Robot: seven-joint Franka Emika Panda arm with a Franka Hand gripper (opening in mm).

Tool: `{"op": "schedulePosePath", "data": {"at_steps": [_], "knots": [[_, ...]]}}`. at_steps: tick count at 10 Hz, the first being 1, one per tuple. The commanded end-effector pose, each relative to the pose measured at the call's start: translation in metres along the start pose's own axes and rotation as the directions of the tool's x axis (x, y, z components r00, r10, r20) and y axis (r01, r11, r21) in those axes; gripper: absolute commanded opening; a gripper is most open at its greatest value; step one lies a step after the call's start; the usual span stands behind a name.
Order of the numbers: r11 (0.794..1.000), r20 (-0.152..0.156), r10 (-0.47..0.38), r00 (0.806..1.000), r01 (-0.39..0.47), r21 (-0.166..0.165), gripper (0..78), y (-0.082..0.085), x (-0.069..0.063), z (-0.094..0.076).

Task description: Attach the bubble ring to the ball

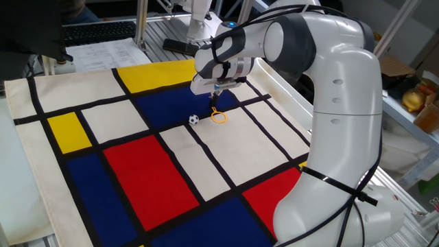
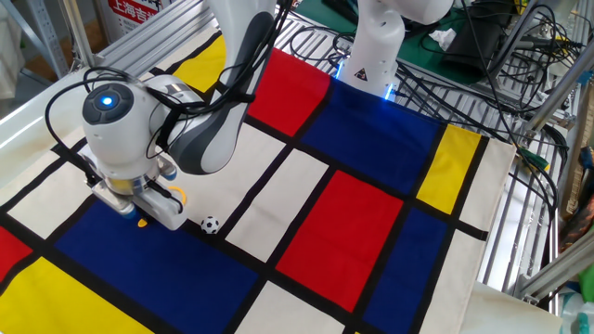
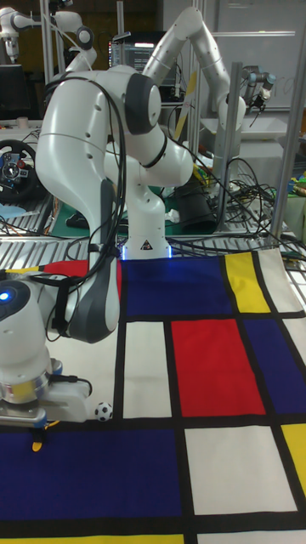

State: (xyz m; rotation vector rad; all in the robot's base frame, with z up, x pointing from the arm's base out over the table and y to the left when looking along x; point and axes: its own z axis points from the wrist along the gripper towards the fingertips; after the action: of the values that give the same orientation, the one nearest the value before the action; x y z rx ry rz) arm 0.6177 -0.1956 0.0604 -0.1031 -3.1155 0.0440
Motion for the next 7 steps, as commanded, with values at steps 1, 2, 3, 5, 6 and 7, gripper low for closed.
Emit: {"op": "schedulePosePath", "data": {"at_steps": [1,2,3,5,6,7], "knots": [[1.000,-0.002,0.017,1.000,-0.017,0.001,1.2,-0.0006,0.0007,0.0007],[1.000,-0.003,0.016,1.000,-0.016,0.001,1.2,-0.0006,0.0007,0.0007],[1.000,-0.003,0.016,1.000,-0.016,0.001,1.2,-0.0006,0.0007,0.0007],[1.000,-0.003,0.016,1.000,-0.016,0.001,77.4,-0.0006,0.0007,0.0007],[1.000,-0.003,0.016,1.000,-0.016,0.001,77.4,-0.0006,0.0007,0.0007],[1.000,-0.003,0.016,1.000,-0.016,0.001,77.4,-0.0006,0.0007,0.0007]]}}
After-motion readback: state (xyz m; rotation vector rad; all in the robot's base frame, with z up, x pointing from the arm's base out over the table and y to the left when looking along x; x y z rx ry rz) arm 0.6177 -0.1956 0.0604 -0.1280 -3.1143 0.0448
